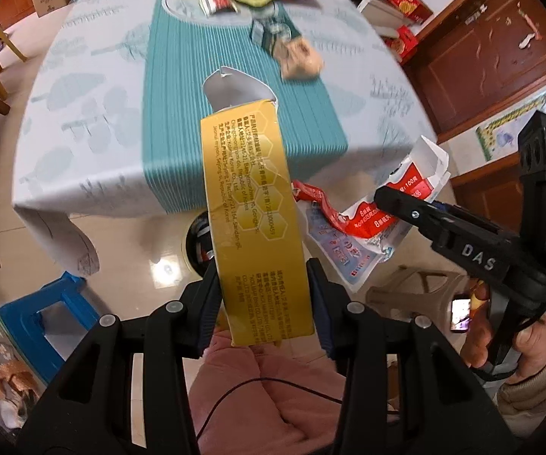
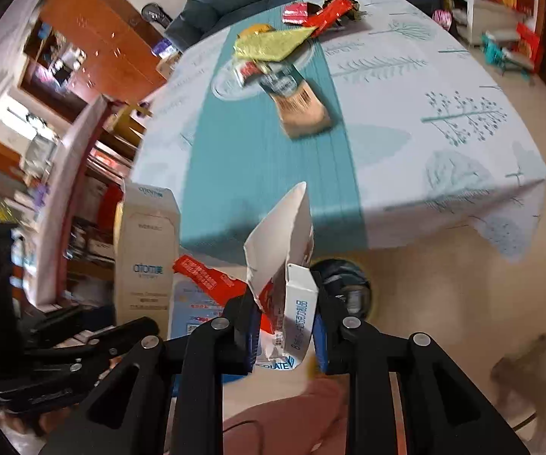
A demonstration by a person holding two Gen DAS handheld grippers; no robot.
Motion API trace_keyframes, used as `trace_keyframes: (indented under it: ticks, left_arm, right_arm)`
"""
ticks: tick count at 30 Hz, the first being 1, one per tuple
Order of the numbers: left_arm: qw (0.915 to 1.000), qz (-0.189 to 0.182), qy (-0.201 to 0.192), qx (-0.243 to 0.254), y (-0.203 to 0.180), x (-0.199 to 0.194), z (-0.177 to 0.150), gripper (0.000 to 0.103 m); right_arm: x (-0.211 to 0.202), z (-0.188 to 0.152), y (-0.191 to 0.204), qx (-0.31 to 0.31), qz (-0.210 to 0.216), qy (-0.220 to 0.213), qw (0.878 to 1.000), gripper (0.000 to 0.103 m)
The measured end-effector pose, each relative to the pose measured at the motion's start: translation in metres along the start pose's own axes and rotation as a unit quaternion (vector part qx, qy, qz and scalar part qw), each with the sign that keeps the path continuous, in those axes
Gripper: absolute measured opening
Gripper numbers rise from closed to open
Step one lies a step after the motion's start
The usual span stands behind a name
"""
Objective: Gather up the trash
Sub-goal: 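Carry both items down over the black bin while both tools open to drop them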
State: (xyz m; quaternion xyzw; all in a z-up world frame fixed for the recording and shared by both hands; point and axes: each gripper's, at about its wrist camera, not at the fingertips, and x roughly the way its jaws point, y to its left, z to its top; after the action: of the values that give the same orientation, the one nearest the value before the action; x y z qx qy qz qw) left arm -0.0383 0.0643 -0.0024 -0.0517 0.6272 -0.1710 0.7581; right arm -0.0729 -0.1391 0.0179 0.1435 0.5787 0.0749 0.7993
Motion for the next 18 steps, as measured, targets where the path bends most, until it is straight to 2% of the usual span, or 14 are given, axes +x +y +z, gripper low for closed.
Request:
trace_keyframes:
  ticks: [4,7,12,18]
  left_arm:
    - [0.9991,0.035,0.015,0.020,-0.008,0.053,-0.027,0.039]
    - [0.9974,0.060,0.031,0.025,-0.004,0.103,-0.041,0.039]
    - [0.9965,0.066,0.045,0.023,0.010,0.191,-0.058,0.039]
    - [0.9956,0.076,0.051,0.023,0.030,0.280,-0.062,0.039]
  right_arm:
    - [0.042,-0.036,-0.021,-0.005,-0.019,-0.001,1.000,0.023]
    - [0.094,-0.062,-0.047,0.011,-0.028,0.005,1.000,0.023]
    - [0.176,-0.093,-0.081,0.046,-0.038,0.001,0.998,0.023]
    - [0.262,-0.118,-0.115,0.064,-0.053,-0.008,0.997,0.023]
